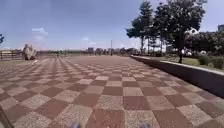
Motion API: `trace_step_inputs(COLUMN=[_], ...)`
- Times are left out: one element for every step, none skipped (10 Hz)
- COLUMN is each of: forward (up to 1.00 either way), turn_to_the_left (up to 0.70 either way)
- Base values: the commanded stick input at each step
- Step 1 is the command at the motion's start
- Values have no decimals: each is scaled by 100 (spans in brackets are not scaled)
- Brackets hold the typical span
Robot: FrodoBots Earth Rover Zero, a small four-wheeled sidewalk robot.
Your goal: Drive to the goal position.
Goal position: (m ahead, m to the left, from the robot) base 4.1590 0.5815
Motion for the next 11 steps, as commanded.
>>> trace_step_inputs(forward=[70, 70, 70, 70, 70, 70, 70, 70, 70, 70, 70], turn_to_the_left=[0, 0, 0, 0, 0, 0, 0, 0, -35, -35, -35])
